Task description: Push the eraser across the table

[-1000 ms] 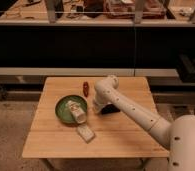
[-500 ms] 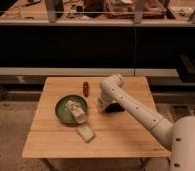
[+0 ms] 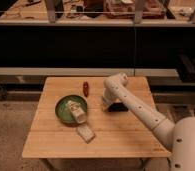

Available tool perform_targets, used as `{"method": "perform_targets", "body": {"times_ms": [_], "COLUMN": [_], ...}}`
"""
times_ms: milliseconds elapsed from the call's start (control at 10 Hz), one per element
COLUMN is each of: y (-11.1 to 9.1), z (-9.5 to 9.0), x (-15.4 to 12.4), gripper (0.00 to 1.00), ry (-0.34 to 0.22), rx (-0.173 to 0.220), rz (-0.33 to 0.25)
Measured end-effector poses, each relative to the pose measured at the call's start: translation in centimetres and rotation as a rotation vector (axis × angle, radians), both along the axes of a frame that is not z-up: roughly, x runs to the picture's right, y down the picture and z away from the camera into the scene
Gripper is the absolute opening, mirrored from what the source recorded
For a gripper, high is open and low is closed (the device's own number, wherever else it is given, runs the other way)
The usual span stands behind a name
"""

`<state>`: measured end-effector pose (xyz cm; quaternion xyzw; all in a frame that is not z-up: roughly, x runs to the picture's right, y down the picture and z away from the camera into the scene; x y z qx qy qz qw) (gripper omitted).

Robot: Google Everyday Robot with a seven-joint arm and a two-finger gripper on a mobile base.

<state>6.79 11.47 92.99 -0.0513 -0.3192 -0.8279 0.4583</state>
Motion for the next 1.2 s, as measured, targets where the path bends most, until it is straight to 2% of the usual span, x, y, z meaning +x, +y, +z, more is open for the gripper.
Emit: {"method": "perform_targets", "body": {"times_ms": [1200], "y": [0.2], "z": [0.3], "x": [7.1], "gripper": [0.0], "ry": [0.064], "rx": [-0.022], "rz": [0.138]}}
